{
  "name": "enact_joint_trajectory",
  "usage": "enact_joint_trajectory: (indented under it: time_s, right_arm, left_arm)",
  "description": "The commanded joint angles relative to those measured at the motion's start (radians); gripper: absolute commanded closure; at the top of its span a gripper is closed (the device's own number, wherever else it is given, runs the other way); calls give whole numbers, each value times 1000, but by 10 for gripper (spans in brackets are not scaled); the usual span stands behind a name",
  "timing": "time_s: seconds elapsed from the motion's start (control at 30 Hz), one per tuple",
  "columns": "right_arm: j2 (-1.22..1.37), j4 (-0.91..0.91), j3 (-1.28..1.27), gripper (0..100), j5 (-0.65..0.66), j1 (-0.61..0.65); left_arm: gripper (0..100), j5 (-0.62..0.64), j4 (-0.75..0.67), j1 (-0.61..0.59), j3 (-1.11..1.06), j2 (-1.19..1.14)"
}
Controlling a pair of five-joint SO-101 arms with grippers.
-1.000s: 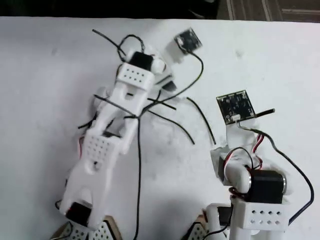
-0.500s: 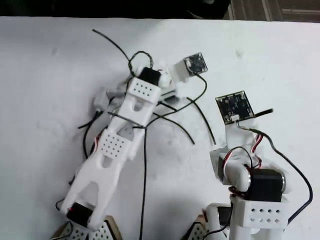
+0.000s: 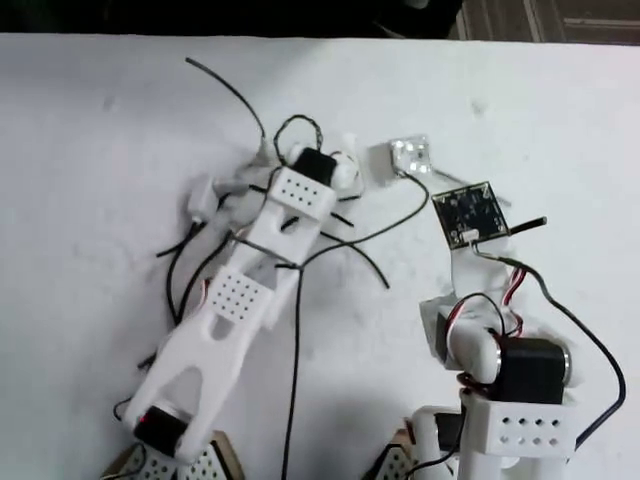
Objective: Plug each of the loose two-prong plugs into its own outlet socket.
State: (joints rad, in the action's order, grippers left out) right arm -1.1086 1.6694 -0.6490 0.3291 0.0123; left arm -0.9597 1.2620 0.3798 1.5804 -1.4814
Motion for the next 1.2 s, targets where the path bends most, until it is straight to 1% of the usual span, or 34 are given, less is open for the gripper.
enact_joint_trajectory:
  time_s: [0.0, 0.13, 0.23, 0.27, 0.33, 0.37, 0.4, 0.43, 0.47, 0.53, 0.57, 0.7, 0.77, 1.07, 1.17]
  right_arm:
    - [-8, -15, 3, 981, 11, -13]
    - [-8, -15, 3, 981, 11, -13]
    - [-8, -15, 3, 981, 11, -13]
    - [-8, -15, 3, 981, 11, -13]
    - [-8, -15, 3, 981, 11, -13]
    - [-8, -15, 3, 981, 11, -13]
    - [-8, -15, 3, 981, 11, -13]
    - [-8, -15, 3, 981, 11, -13]
    - [-8, -15, 3, 981, 11, -13]
    - [-8, -15, 3, 981, 11, -13]
    - [-8, -15, 3, 981, 11, -12]
    - [-8, -15, 3, 981, 11, -10]
    - [-8, -15, 3, 981, 11, -10]
    - [-8, -15, 3, 981, 11, -13]
    - [-8, -15, 3, 981, 11, -13]
  left_arm:
    - [967, -25, 110, -4, 97, -10]
    - [976, -26, 195, -2, 91, 25]
    - [968, -23, 215, 2, 91, 53]
    - [953, -20, 213, 2, 91, 61]
    - [886, -11, 212, 2, 91, 67]
    - [840, 21, 209, 2, 89, 68]
    - [797, 80, 196, 2, 89, 68]
    - [763, 157, 178, 2, 89, 68]
    - [750, 244, 153, 2, 89, 70]
    - [760, 382, 89, 1, 89, 76]
    - [768, 431, 52, -1, 89, 77]
    - [809, 548, -144, -5, 87, 67]
    - [832, 582, -196, -4, 86, 59]
    - [910, 591, -195, -5, 92, 42]
    - [956, 591, -120, 1, 92, 79]
